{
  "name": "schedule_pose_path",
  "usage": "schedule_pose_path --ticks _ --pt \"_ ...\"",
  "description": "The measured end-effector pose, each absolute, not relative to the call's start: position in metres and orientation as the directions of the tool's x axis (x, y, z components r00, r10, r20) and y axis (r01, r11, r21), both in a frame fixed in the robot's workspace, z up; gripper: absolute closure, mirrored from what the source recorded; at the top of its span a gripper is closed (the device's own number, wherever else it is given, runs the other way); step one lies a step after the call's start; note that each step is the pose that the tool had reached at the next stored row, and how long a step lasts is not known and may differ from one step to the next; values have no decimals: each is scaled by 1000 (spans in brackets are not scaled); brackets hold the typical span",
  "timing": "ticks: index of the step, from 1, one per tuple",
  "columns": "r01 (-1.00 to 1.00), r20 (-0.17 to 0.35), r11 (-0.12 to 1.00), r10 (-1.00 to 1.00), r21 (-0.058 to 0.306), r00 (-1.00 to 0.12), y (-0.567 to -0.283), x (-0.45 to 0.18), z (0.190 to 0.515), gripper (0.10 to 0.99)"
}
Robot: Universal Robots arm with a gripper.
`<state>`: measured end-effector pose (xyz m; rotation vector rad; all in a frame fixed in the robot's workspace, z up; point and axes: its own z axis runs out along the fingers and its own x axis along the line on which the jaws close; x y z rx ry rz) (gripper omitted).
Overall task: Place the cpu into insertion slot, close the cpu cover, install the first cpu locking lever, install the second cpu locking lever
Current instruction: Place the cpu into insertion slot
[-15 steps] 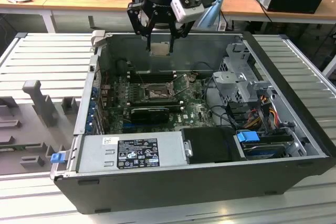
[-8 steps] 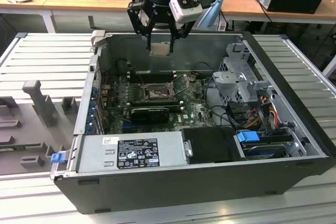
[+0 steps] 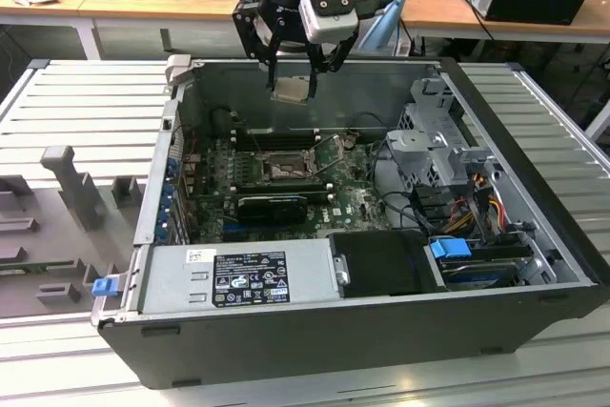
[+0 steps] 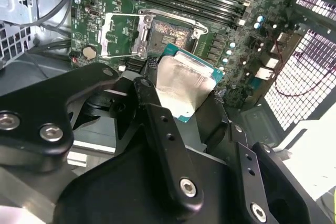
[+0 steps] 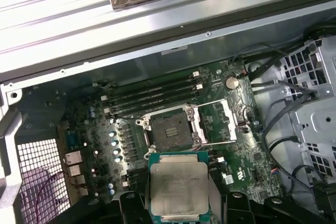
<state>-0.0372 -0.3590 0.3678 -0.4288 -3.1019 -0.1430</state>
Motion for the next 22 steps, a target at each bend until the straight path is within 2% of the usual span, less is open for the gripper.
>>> schedule_pose_path --ticks 22 --pt "463 19 882 463 89 -886 -359 -37 368 553"
